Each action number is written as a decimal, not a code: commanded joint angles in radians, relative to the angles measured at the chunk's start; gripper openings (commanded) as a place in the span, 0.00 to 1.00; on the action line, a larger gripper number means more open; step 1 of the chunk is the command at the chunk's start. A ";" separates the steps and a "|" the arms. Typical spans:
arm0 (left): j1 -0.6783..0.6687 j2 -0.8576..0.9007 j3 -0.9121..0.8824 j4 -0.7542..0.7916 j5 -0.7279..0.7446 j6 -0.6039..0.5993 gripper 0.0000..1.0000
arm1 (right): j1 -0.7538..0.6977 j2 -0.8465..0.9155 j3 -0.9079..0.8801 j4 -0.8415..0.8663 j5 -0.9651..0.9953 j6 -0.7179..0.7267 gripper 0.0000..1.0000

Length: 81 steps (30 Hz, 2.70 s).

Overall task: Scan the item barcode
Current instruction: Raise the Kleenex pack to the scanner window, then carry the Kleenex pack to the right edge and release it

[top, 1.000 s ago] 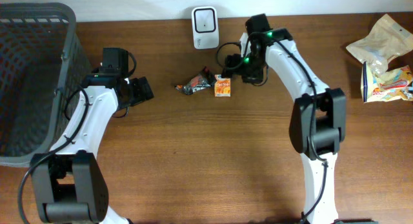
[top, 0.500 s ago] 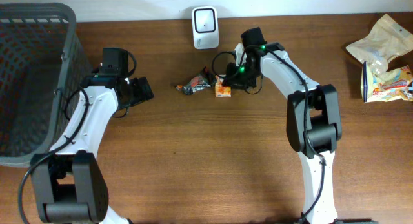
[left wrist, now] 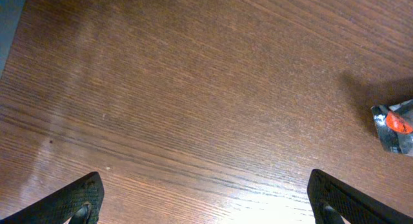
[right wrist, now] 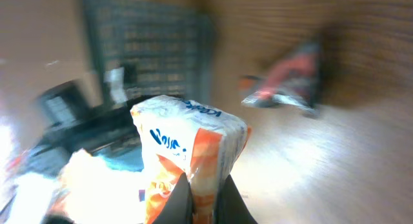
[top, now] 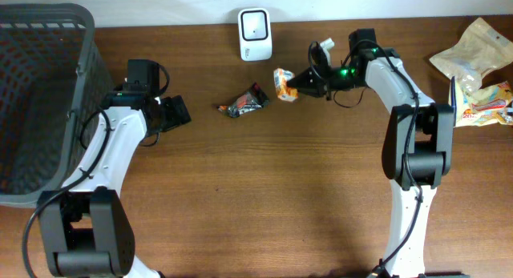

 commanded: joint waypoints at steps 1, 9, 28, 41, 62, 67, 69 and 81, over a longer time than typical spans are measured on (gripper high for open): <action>0.001 -0.021 0.011 0.002 -0.011 -0.006 0.99 | 0.005 0.000 0.006 0.010 -0.187 -0.021 0.04; 0.001 -0.021 0.011 0.002 -0.011 -0.006 0.99 | 0.005 0.000 0.006 0.010 -0.187 -0.014 0.04; 0.001 -0.021 0.011 0.002 -0.011 -0.006 0.99 | 0.385 0.028 0.397 0.403 1.805 -0.138 0.04; 0.001 -0.021 0.011 0.002 -0.011 -0.006 0.99 | 0.410 0.129 0.397 0.583 1.715 -0.583 0.04; 0.001 -0.021 0.011 0.002 -0.011 -0.006 0.99 | -0.112 -0.156 0.397 -0.048 2.002 0.084 0.04; 0.001 -0.021 0.011 0.002 -0.011 -0.006 0.99 | -0.372 -0.128 0.392 -0.187 1.752 0.126 0.04; 0.001 -0.021 0.011 0.002 -0.011 -0.006 0.99 | -0.443 -0.126 0.375 -0.188 1.681 0.127 0.04; 0.001 -0.021 0.011 0.002 -0.011 -0.006 0.99 | -0.547 -0.092 0.331 -0.212 1.675 0.133 1.00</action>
